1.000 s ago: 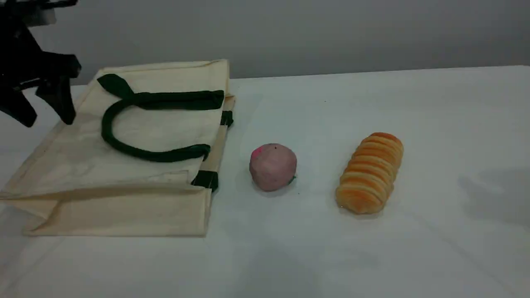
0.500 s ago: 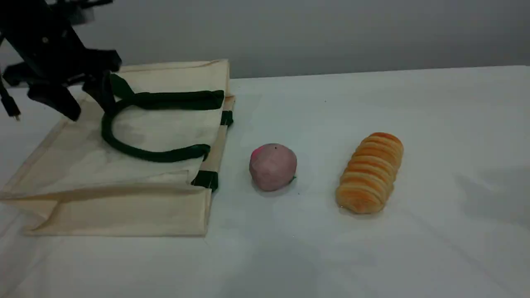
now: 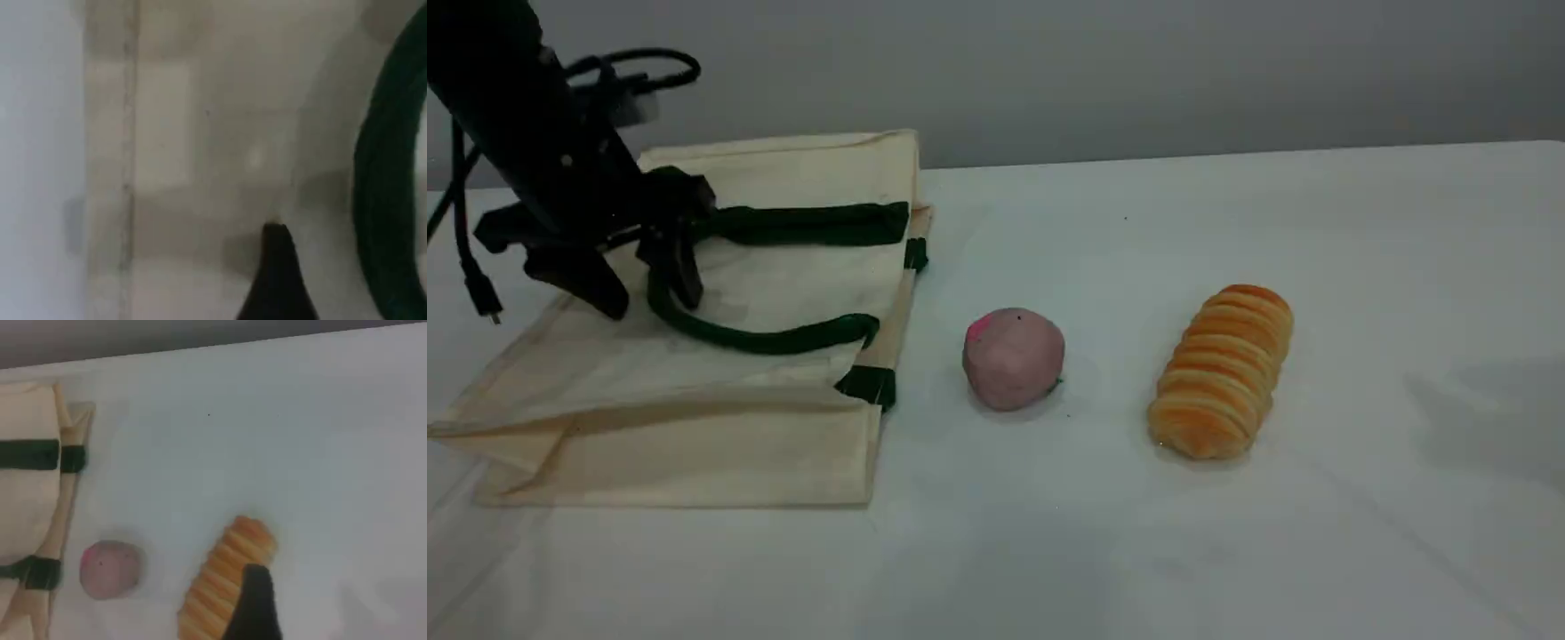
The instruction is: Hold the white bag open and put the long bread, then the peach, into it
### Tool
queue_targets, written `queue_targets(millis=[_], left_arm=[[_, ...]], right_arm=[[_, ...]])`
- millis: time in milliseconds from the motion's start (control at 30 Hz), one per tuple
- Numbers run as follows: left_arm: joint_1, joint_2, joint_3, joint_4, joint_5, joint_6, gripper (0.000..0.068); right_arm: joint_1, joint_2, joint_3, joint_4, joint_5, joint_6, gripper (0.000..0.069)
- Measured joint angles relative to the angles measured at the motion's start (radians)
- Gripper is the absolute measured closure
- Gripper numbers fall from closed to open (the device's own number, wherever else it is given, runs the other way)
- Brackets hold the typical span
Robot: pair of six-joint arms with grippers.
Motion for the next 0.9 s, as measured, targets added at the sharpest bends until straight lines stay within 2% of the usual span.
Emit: queue_targets(millis=[67, 133, 233, 300, 367, 467, 600, 767, 900], left_arm=[[0.0, 0.011, 0.0, 0.0, 0.0, 0.0, 0.024], [0.0, 0.016, 0.0, 0.0, 0.002, 0.0, 0.0296], [0.0, 0.016, 0.0, -0.002, 0.004, 0.0, 0.0426], [0.0, 0.016, 0.0, -0.002, 0.004, 0.01, 0.0537], [0.0, 0.015, 0.0, -0.002, 0.004, 0.028, 0.0596], [0.0, 0.001, 0.0, -0.007, 0.012, 0.058, 0.0595], [0.0, -0.044, -0.055, -0.022, 0.081, 0.134, 0.0595], [0.0, -0.091, -0.163, -0.046, 0.257, 0.247, 0.0595], [0.0, -0.114, -0.258, -0.045, 0.399, 0.299, 0.0595]], right_arm=[[0.0, 0.0, 0.0, 0.0, 0.0, 0.0, 0.0148], [0.0, 0.0, 0.0, 0.0, 0.0, 0.0, 0.0148], [0.0, 0.0, 0.0, 0.0, 0.0, 0.0, 0.0148], [0.0, 0.0, 0.0, 0.0, 0.0, 0.0, 0.0148], [0.0, 0.0, 0.0, 0.0, 0.0, 0.0, 0.0148], [0.0, 0.0, 0.0, 0.0, 0.0, 0.0, 0.0148], [0.0, 0.0, 0.0, 0.001, 0.0, -0.014, 0.0148], [0.0, 0.0, 0.0, 0.004, -0.001, -0.022, 0.0148], [0.0, 0.0, 0.0, 0.004, -0.003, -0.022, 0.0148]])
